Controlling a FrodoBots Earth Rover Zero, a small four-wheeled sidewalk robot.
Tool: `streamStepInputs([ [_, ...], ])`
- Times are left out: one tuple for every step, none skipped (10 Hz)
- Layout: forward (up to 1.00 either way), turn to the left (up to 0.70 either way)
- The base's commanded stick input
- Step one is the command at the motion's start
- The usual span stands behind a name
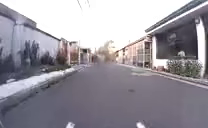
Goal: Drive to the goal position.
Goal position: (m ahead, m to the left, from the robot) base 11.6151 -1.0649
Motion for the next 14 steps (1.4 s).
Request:
streamStepInputs([
  [0.7, 0.0],
  [0.7, 0.0],
  [0.7, 0.0],
  [0.7, 0.0],
  [0.7, 0.0],
  [0.7, 0.0],
  [0.7, 0.0],
  [0.7, 0.0],
  [0.7, 0.0],
  [0.7, 0.0],
  [0.7, 0.0],
  [0.7, 0.0],
  [0.7, 0.0],
  [0.7, 0.0],
])
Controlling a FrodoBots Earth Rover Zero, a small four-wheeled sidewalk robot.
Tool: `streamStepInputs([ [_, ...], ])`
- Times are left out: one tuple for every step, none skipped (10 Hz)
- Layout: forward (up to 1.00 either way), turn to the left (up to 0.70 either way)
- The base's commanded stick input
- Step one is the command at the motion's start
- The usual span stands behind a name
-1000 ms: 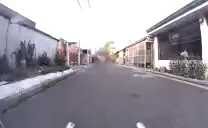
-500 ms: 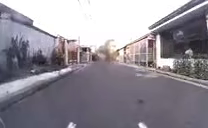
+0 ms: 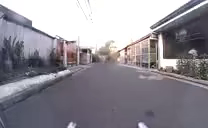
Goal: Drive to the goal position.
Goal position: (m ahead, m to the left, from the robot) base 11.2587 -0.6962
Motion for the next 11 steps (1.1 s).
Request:
streamStepInputs([
  [0.7, 0.0],
  [0.7, 0.0],
  [0.7, 0.0],
  [0.7, 0.0],
  [0.7, 0.0],
  [0.7, 0.0],
  [0.7, 0.0],
  [0.7, 0.0],
  [0.7, 0.0],
  [0.7, 0.0],
  [0.7, 0.0],
])
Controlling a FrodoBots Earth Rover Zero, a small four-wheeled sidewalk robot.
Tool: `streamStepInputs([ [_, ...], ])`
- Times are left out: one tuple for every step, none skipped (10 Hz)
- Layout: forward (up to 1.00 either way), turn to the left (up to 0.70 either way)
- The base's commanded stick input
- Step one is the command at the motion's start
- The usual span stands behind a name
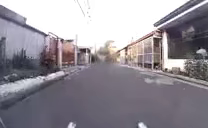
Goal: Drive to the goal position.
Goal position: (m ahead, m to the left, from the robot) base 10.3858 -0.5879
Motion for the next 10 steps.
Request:
streamStepInputs([
  [0.7, 0.0],
  [0.7, 0.0],
  [0.7, 0.0],
  [0.7, 0.02],
  [0.7, 0.06],
  [0.7, 0.1],
  [0.7, 0.14],
  [0.7, 0.12],
  [0.7, 0.07],
  [0.7, 0.02],
])
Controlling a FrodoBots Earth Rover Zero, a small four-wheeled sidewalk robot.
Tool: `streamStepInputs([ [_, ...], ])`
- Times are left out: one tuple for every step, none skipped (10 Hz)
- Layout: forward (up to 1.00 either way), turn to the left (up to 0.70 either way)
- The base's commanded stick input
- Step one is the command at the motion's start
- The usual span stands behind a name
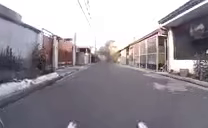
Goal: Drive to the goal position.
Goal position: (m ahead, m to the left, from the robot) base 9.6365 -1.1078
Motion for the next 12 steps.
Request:
streamStepInputs([
  [0.7, 0.0],
  [0.7, 0.0],
  [0.7, 0.0],
  [0.7, 0.0],
  [0.7, 0.0],
  [0.7, 0.0],
  [0.7, 0.0],
  [0.7, 0.0],
  [0.7, 0.0],
  [0.7, 0.0],
  [0.7, 0.0],
  [0.7, 0.0],
])
